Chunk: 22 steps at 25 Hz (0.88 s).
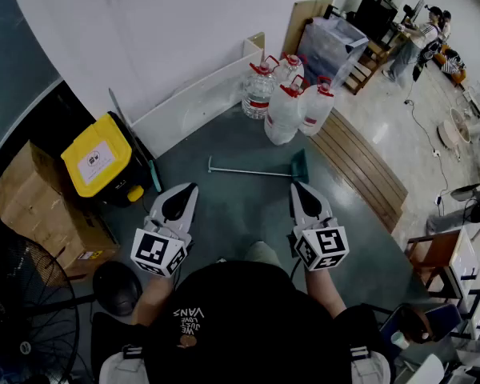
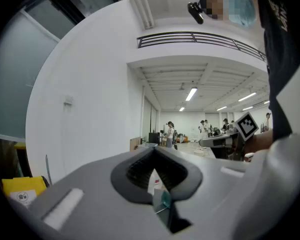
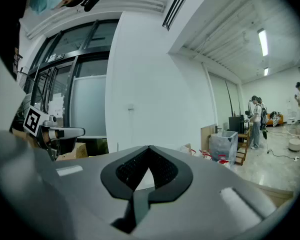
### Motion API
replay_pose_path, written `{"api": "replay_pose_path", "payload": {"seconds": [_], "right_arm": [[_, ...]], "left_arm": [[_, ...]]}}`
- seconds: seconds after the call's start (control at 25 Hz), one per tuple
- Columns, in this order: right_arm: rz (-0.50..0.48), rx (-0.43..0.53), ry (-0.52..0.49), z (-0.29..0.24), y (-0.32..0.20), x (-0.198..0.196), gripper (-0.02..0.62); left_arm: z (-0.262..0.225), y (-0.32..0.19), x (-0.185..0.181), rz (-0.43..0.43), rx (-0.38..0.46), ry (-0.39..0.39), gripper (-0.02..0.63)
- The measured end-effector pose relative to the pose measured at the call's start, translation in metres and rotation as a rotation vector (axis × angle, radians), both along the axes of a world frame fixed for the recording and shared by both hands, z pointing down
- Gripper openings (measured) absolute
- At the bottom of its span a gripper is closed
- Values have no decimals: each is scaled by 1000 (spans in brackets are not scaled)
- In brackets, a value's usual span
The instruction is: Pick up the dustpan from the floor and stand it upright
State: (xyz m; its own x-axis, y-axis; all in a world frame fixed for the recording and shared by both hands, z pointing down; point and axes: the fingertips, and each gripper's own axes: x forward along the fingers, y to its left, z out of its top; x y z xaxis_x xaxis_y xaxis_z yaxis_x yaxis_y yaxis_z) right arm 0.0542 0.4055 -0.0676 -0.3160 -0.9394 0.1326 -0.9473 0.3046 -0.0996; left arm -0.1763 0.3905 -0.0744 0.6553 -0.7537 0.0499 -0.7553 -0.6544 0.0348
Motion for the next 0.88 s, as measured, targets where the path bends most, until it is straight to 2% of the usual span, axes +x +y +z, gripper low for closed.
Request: {"api": "replay_pose_path", "payload": {"seconds": [0.16,0.44,0.68,0.72,0.88], "right_arm": [[-35,32,31,-1,-19,2,2],[-82,32,19,17,-80,34,3],[-205,8,29,31,-141,72,13],[-227,7,39,34,-152,80,41],[-296,-9,61,46,-193,111,79]], "left_arm": [[7,-14,4,-6,-7,4,52],[36,-70,30,-79,-73,30,54],[47,-133,85,-120,-108,51,54],[48,-143,96,-128,-110,52,54],[56,-184,129,-174,-127,62,57]]}}
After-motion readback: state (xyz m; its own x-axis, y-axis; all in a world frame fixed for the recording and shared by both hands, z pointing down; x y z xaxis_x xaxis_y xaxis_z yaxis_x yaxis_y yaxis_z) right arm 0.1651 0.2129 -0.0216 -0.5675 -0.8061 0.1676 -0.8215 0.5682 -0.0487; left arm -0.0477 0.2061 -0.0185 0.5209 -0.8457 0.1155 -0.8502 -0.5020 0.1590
